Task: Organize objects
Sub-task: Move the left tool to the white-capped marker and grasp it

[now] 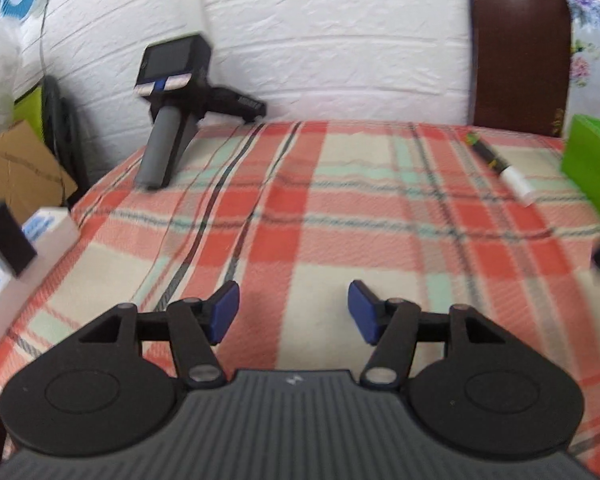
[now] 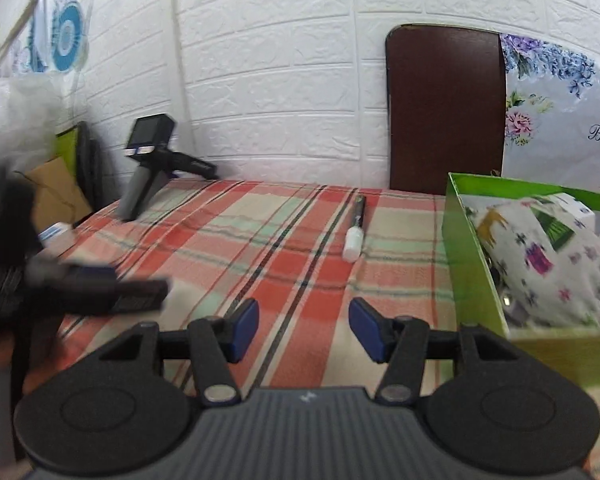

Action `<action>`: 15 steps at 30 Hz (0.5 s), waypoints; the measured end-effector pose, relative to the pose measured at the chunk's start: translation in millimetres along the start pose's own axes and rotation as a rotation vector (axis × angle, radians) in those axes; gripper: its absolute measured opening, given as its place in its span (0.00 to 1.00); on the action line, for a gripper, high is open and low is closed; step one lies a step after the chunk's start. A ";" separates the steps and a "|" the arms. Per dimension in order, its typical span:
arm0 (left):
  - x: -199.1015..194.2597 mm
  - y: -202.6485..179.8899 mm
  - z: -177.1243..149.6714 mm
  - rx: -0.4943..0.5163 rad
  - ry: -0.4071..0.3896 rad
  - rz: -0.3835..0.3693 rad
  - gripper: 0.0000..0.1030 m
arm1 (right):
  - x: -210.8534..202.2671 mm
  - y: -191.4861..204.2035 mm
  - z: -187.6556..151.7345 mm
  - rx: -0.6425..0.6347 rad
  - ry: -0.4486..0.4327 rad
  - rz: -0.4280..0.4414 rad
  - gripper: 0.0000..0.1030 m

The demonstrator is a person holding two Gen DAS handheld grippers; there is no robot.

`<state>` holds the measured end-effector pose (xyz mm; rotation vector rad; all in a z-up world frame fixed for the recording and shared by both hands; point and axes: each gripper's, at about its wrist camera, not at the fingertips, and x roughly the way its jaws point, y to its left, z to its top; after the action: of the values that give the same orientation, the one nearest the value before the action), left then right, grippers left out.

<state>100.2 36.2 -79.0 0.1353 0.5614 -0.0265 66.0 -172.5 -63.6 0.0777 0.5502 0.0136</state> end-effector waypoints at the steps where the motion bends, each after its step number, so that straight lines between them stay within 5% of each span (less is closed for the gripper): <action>1: -3.4 6.0 -4.8 -0.037 -0.037 -0.023 0.67 | 14.8 -2.6 7.0 0.007 -0.005 -0.029 0.54; 7: -1.6 2.8 -2.5 -0.040 -0.045 -0.036 0.68 | 115.5 -19.1 44.2 0.049 0.057 -0.162 0.52; 8: -1.2 4.5 -1.5 -0.052 -0.040 -0.041 0.69 | 129.8 -20.5 45.2 0.039 0.092 -0.173 0.47; 9: -0.6 6.1 -1.0 -0.065 -0.035 -0.045 0.71 | 140.8 -23.1 41.7 0.041 0.122 -0.161 0.28; 11: 3.1 7.9 -2.1 -0.079 -0.028 -0.045 0.74 | 137.2 -18.6 35.4 0.019 0.096 -0.158 0.20; 15: 5.4 9.6 -2.3 -0.091 -0.020 -0.047 0.76 | 101.5 -7.9 12.0 -0.012 0.087 -0.084 0.19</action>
<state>104.1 46.1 -82.6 0.0333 0.5446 -0.0475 158.7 -177.8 -107.0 0.0424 0.6395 -0.0618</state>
